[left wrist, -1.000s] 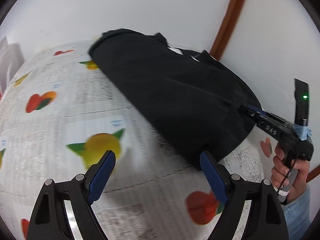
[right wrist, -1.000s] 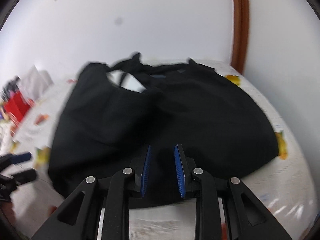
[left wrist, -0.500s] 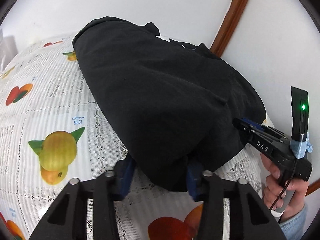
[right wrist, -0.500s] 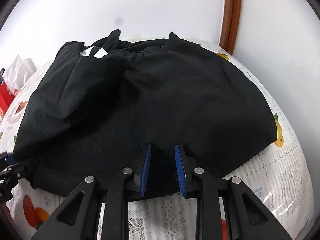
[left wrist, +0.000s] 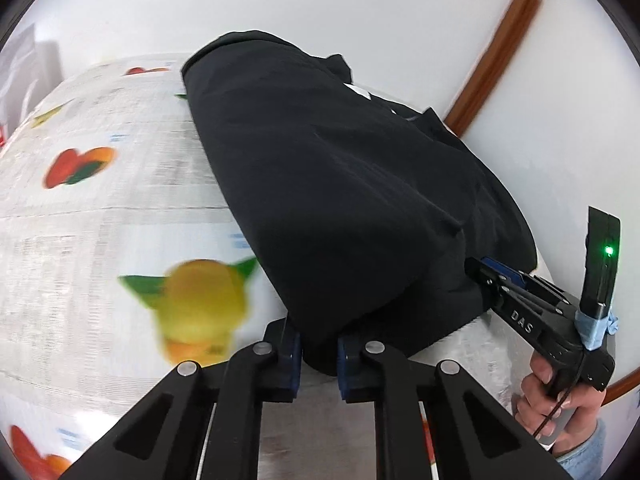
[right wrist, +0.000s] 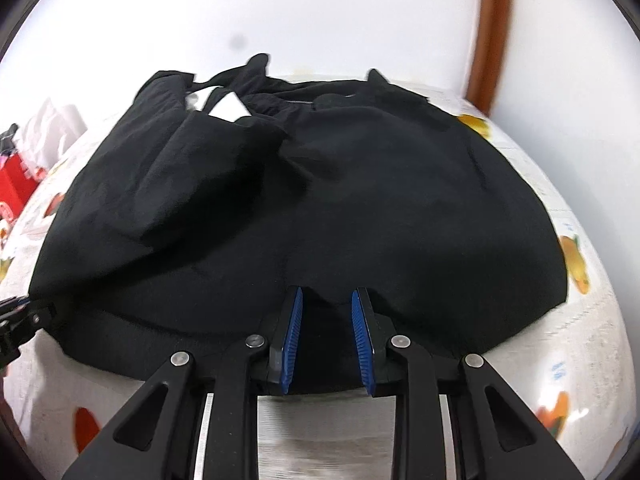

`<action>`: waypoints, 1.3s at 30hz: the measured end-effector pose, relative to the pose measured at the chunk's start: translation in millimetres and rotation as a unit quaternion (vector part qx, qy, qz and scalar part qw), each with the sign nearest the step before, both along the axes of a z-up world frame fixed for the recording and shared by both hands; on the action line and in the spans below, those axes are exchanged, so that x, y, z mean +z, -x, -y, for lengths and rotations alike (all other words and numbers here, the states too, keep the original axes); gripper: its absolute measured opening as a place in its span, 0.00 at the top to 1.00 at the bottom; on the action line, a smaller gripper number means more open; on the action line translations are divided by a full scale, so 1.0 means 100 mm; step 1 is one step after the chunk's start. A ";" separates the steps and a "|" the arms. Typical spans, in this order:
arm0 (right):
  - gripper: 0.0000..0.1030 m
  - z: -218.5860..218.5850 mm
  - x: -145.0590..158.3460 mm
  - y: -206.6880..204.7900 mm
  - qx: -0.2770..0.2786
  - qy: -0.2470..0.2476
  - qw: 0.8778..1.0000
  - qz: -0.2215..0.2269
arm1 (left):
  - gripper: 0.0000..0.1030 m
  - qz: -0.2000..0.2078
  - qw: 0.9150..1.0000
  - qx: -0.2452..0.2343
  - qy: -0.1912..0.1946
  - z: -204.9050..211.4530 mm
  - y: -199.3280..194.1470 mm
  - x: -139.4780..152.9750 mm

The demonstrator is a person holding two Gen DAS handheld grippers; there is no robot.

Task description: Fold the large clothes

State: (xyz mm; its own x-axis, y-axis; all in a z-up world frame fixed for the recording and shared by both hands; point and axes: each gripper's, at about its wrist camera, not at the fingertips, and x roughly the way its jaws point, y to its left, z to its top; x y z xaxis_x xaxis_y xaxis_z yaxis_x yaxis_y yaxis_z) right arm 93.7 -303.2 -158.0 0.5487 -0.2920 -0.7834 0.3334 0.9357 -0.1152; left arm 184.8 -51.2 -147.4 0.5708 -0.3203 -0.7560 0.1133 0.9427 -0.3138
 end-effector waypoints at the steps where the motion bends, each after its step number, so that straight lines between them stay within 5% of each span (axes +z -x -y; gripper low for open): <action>1: 0.74 -0.10 -0.01 -0.05 0.010 0.000 1.000 -0.002 | 0.87 -0.001 1.000 0.006 0.000 -0.12 0.01 0.00; 5: 0.73 -0.39 -0.02 -0.19 0.059 0.000 0.998 -0.017 | 0.87 -0.008 1.000 0.020 -0.021 -0.43 0.02 0.01; 9: 0.69 -0.44 0.17 -0.22 0.095 -0.054 0.994 -0.021 | 0.82 -0.021 1.000 0.020 -0.009 -0.65 0.03 0.01; 13: 0.24 -0.49 0.49 -0.23 0.135 -0.045 0.990 0.027 | 0.71 -0.021 1.000 0.011 0.004 -0.75 0.09 -0.02; 14: 0.20 -0.49 0.55 -0.25 0.142 -0.044 0.988 0.040 | 0.70 -0.018 1.000 0.009 0.008 -0.76 0.11 -0.02; 19: 0.20 -0.41 0.54 -0.51 0.143 -0.086 0.985 0.038 | 0.35 -0.002 1.000 -0.007 0.012 -0.77 0.18 -0.01; 22: 0.20 -0.29 0.41 -0.72 0.136 -0.123 0.983 0.027 | 0.34 0.009 1.000 -0.010 -0.001 -0.64 0.17 -0.01; 26: 0.21 -0.32 0.18 -1.07 0.131 -0.175 0.976 0.010 | 0.21 0.013 0.999 -0.024 -0.023 -0.40 0.05 -0.01; 28: 0.29 -0.37 0.10 -1.18 0.133 -0.189 0.973 0.013 | 0.20 0.019 0.998 -0.027 -0.053 -0.31 0.04 -0.02; 30: 0.49 -0.42 0.07 -1.24 0.145 -0.199 0.969 0.013 | 0.18 0.024 0.996 -0.026 -0.080 -0.23 0.03 -0.03; 32: 0.81 -0.46 0.10 -1.25 0.164 -0.203 0.965 0.019 | 0.18 0.025 0.995 -0.026 -0.091 -0.20 0.00 -0.04; 39: 0.91 -0.44 0.81 -0.73 0.211 -0.171 0.951 0.146 | 0.18 0.029 0.992 -0.025 -0.121 -0.11 -0.05 -0.06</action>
